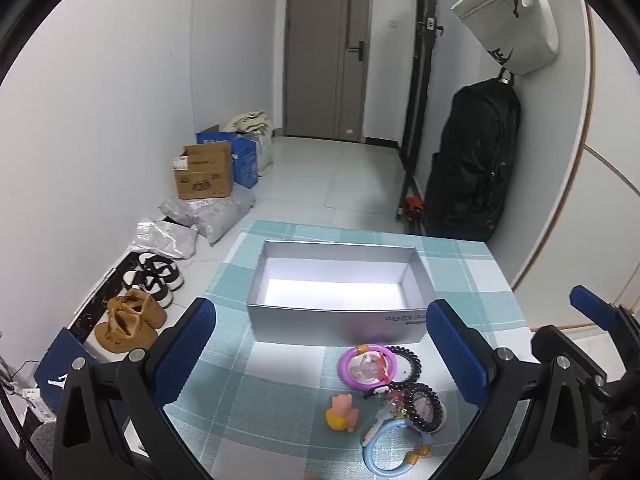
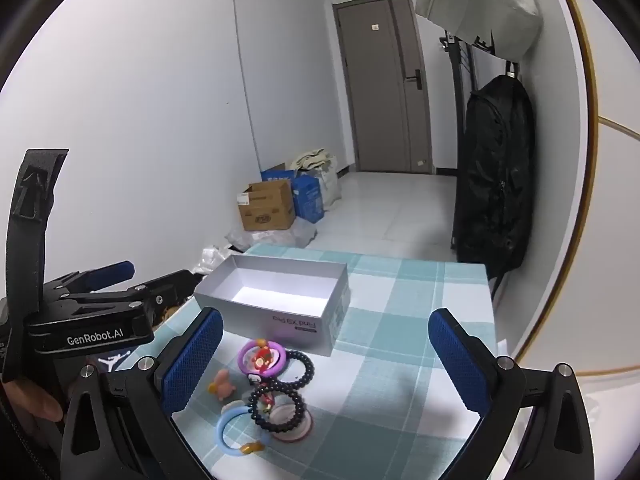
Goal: Organize jewelry
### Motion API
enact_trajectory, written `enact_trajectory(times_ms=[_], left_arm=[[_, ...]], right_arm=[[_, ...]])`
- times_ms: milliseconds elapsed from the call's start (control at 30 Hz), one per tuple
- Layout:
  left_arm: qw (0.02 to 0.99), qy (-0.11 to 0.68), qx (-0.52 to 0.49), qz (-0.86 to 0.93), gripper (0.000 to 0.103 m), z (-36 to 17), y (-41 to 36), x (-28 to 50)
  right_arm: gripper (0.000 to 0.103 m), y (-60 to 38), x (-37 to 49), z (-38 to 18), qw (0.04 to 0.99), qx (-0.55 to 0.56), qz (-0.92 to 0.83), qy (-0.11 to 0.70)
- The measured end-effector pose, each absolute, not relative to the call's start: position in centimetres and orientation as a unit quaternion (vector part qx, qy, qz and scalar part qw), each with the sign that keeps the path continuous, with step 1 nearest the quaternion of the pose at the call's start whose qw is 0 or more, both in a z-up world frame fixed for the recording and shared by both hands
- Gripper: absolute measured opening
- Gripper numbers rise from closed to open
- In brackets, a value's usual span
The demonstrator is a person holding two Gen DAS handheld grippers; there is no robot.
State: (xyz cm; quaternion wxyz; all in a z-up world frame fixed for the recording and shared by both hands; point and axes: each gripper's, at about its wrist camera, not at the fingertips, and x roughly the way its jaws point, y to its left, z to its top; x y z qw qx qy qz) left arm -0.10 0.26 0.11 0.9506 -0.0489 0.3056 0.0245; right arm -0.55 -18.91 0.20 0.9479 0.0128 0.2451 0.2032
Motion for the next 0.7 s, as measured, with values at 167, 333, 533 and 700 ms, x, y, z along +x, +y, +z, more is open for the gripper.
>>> enact_trajectory(times_ms=[167,333,533,700], left_arm=[[0.953,0.298,-0.047,0.027,0.102,0.20,0.60,-0.37],[0.952,0.302,-0.045,0.030,0.102,-0.12,0.42,-0.32],[0.952,0.302,-0.047,0.017,0.102,-0.01,0.30,-0.43],[0.952,0.302,-0.043,0.016,0.102,0.15,0.15,-0.40]], right_arm=[[0.103,-19.02,-0.27,0.19,0.948,0.004,0.204,0.244],[0.103,-19.02,-0.47,0.31,0.950,0.004,0.197,0.243],[0.103,-19.11,-0.59,0.27,0.950,0.008,0.196,0.242],[0.103,-19.06,-0.65,0.30,0.950,0.009,0.196,0.245]])
